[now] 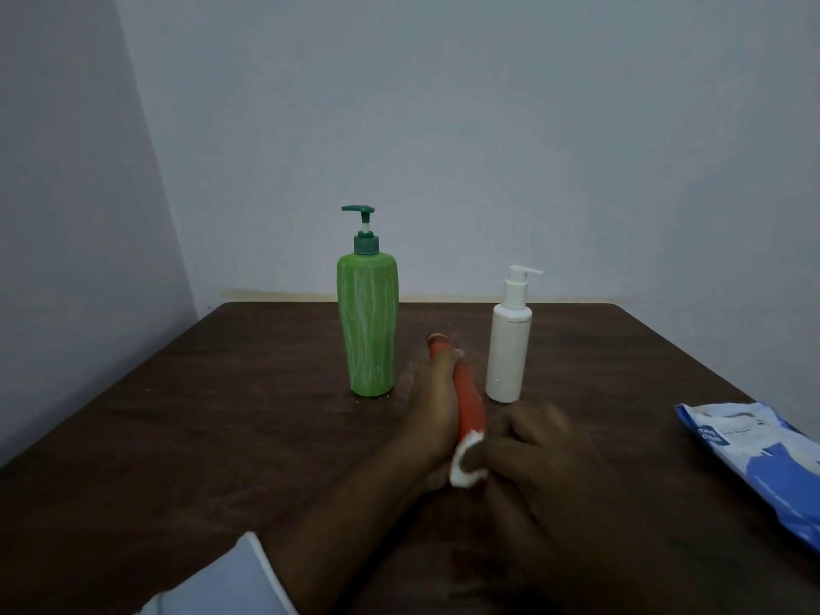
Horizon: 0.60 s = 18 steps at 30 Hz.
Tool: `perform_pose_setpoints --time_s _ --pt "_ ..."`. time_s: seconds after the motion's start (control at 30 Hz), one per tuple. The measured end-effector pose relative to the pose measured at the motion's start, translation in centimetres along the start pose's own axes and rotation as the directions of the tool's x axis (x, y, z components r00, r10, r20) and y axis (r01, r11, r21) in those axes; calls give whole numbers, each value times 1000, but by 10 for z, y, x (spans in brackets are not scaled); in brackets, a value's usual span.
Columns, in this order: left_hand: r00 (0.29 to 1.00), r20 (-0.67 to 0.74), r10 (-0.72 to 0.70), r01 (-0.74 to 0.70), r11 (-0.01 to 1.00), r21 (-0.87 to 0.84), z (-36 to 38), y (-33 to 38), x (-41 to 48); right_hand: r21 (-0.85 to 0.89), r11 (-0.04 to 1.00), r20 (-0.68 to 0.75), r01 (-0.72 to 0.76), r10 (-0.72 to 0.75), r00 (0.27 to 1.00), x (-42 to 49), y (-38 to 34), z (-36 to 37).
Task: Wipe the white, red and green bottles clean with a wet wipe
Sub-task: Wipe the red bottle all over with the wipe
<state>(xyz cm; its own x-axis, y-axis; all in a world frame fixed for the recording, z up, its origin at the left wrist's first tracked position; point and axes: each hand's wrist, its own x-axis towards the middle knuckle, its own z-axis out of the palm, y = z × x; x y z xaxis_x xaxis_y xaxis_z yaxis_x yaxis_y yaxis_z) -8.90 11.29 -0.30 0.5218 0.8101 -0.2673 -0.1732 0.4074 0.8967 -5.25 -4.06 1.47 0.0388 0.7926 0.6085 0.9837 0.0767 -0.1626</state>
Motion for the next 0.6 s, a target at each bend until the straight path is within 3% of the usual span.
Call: perform_pose_setpoints --time_s 0.1,0.17,0.27,0.33,0.37,0.5,0.6 --pt "999 24 -43 43 999 -21 -2 2 -3 -68 998 254 3 15 967 -5 14 -14" --pt "995 82 -63 65 998 -24 -4 2 0 17 999 189 -30 27 982 -7 15 -26" --pt "976 189 -108 113 993 -16 -5 2 -2 118 992 -88 -51 62 994 -5 5 -26" --pt "961 242 -131 145 989 -41 -3 3 -8 90 995 -103 -34 43 994 -2 1 -14" --pt "956 268 -116 137 989 -59 -3 3 -7 63 998 -33 -5 8 999 -3 1 -8" --pt "930 366 23 -2 998 -58 -9 7 -5 46 999 269 7 -19 963 -6 11 -11" --pt "880 444 170 -171 985 -38 -13 12 -5 79 997 212 14 -31 977 -6 18 -27"
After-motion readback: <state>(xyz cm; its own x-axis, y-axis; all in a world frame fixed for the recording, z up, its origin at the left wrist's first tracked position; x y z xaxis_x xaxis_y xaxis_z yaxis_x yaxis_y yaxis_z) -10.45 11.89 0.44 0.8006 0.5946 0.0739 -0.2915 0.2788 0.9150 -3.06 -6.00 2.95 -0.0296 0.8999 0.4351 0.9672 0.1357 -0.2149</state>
